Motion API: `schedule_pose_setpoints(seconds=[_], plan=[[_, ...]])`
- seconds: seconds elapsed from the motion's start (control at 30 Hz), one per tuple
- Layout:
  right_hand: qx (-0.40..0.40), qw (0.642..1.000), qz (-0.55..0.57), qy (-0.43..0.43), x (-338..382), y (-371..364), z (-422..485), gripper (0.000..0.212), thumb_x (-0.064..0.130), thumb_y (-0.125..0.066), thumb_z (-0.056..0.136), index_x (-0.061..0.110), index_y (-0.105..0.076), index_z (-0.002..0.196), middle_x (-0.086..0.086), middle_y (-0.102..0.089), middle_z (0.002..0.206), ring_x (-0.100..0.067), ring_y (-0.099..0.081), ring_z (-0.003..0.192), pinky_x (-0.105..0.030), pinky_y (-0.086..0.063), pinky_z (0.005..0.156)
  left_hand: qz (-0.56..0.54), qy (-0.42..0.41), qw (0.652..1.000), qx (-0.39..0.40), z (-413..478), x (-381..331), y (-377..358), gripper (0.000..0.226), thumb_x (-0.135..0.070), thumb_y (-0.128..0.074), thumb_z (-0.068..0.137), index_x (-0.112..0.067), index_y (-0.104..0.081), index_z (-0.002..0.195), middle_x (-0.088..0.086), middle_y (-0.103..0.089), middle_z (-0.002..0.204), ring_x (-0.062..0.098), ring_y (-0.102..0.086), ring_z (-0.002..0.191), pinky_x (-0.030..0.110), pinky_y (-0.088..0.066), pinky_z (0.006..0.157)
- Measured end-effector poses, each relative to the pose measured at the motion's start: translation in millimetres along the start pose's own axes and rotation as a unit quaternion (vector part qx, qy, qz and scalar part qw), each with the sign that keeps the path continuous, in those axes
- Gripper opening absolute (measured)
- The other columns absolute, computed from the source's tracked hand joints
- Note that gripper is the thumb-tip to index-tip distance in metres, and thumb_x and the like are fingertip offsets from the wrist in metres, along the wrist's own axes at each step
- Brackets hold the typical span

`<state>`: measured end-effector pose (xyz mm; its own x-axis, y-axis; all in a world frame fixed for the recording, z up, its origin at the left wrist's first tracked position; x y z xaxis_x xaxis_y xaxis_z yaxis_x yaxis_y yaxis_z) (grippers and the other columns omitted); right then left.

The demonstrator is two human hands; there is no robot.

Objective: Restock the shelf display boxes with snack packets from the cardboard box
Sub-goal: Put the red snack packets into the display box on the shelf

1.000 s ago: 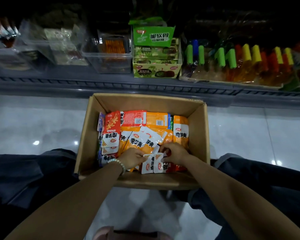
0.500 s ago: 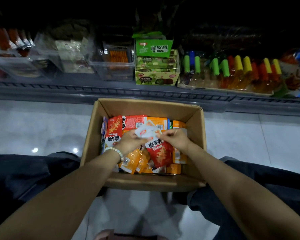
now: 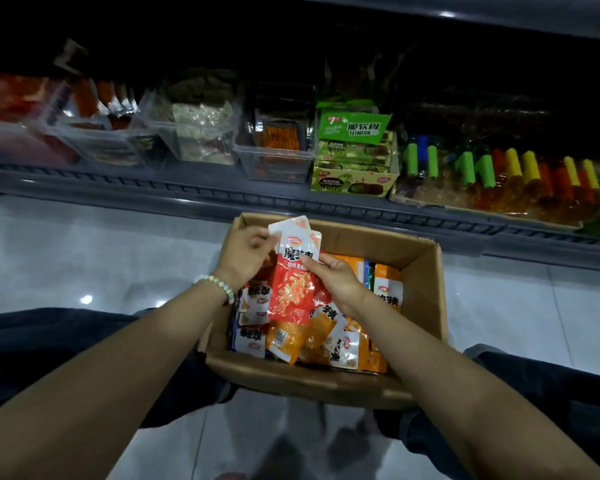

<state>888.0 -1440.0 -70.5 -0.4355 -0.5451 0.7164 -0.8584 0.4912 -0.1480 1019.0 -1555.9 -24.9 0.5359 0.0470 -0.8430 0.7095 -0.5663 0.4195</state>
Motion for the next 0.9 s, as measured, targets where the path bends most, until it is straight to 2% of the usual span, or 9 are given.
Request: schedule_pose_setpoints(seconds=[0.1, 0.13, 0.23, 0.27, 0.43, 0.53, 0.67, 0.8, 0.9], plan=[[-0.067, 0.997, 0.021, -0.024, -4.6, -3.0, 7.4, 0.028, 0.028, -0.066, 0.088, 0.011, -0.061, 0.11, -0.004, -0.069, 0.089, -0.011, -0.067, 0.067, -0.022, -0.054, 0.054, -0.024, -0.065, 0.99, -0.125, 0.0, 8.4, 25.6, 0.023, -0.023, -0.059, 0.093, -0.018, -0.061, 0.115, -0.002, -0.066, 0.103, 0.011, -0.062, 0.093, 0.018, -0.048, 0.078], [-0.089, 0.995, 0.022, -0.032, -8.9, -5.3, 10.7, 0.027, 0.026, -0.066, 0.089, 0.01, -0.06, 0.11, -0.005, -0.069, 0.091, -0.012, -0.065, 0.069, -0.022, -0.052, 0.054, -0.004, -0.059, 0.988, -0.14, -1.6, 15.2, 32.0, 0.032, -0.026, -0.058, 0.094, -0.019, -0.057, 0.125, -0.004, -0.063, 0.114, 0.008, -0.059, 0.099, 0.018, -0.047, 0.082], [-0.14, 0.988, -0.001, -0.067, -28.0, -18.1, 25.6, 0.051, 0.029, -0.071, 0.084, 0.002, -0.055, 0.123, -0.011, -0.065, 0.117, -0.023, -0.064, 0.099, -0.034, -0.053, 0.086, 0.035, 0.006, 0.994, -0.106, -8.8, 44.1, 43.2, 0.053, -0.033, -0.055, 0.095, -0.016, -0.04, 0.143, 0.001, -0.048, 0.14, 0.018, -0.047, 0.124, 0.035, -0.042, 0.102], [-0.15, 0.986, -0.013, -0.075, -33.8, -24.0, 28.8, 0.051, 0.029, -0.07, 0.085, 0.0, -0.054, 0.124, -0.008, -0.063, 0.119, -0.023, -0.061, 0.106, -0.033, -0.048, 0.094, 0.039, 0.026, 0.995, -0.083, -10.8, 53.6, 44.3, 0.054, -0.034, -0.055, 0.095, -0.018, -0.038, 0.144, 0.001, -0.047, 0.141, 0.019, -0.046, 0.124, 0.037, -0.043, 0.101], [-0.148, 0.982, -0.054, -0.105, -52.5, -49.1, 42.9, 0.049, 0.028, -0.061, 0.092, 0.003, -0.051, 0.133, -0.008, -0.054, 0.133, -0.029, -0.049, 0.124, -0.031, -0.039, 0.096, 0.012, 0.046, 0.998, -0.034, -15.7, 77.6, 40.5, 0.046, -0.042, -0.056, 0.092, -0.03, -0.049, 0.137, -0.007, -0.059, 0.116, 0.002, -0.055, 0.091, 0.032, -0.051, 0.086], [-0.145, 0.98, -0.054, -0.123, -55.7, -58.2, 51.9, 0.043, 0.027, -0.059, 0.094, 0.004, -0.053, 0.13, -0.008, -0.055, 0.133, -0.029, -0.049, 0.124, -0.034, -0.038, 0.1, -0.001, 0.05, 0.998, -0.028, -12.4, 82.9, 41.1, 0.048, -0.044, -0.055, 0.092, -0.032, -0.048, 0.137, -0.007, -0.061, 0.114, -0.004, -0.055, 0.091, 0.032, -0.055, 0.081], [-0.136, 0.982, -0.058, -0.116, -55.1, -66.3, 59.2, 0.044, 0.024, -0.064, 0.09, 0.007, -0.056, 0.129, -0.01, -0.06, 0.129, -0.027, -0.056, 0.118, -0.037, -0.042, 0.104, -0.01, 0.042, 0.999, -0.031, -12.3, 80.5, 37.3, 0.041, -0.037, -0.055, 0.094, -0.033, -0.049, 0.135, -0.011, -0.06, 0.108, -0.008, -0.054, 0.089, 0.011, -0.045, 0.069], [-0.122, 0.986, -0.071, -0.089, -55.8, -70.9, 61.2, 0.053, 0.019, -0.071, 0.084, 0.008, -0.052, 0.132, -0.009, -0.057, 0.131, -0.025, -0.055, 0.118, -0.031, -0.042, 0.104, -0.026, 0.042, 0.998, -0.042, -11.6, 81.7, 35.2, 0.038, -0.035, -0.055, 0.094, -0.033, -0.052, 0.132, -0.012, -0.06, 0.106, -0.006, -0.054, 0.092, 0.017, -0.047, 0.076], [-0.113, 0.987, -0.082, -0.08, -53.6, -72.3, 60.7, 0.051, 0.018, -0.071, 0.084, 0.009, -0.054, 0.131, -0.008, -0.056, 0.133, -0.024, -0.054, 0.12, -0.029, -0.041, 0.103, -0.03, 0.044, 0.998, -0.039, -11.3, 81.2, 35.3, 0.038, -0.032, -0.055, 0.095, -0.03, -0.051, 0.133, -0.011, -0.059, 0.108, 0.0, -0.054, 0.092, 0.011, -0.043, 0.072]])
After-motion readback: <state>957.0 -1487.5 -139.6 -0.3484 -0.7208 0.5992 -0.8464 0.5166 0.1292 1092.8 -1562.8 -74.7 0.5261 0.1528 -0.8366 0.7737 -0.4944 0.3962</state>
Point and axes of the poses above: each hand's wrist, its own z-axis towards the middle knuckle, its own y-axis out of the back of the hand, x = y × z, the point moved 2 cm from there along z, towards the middle knuckle
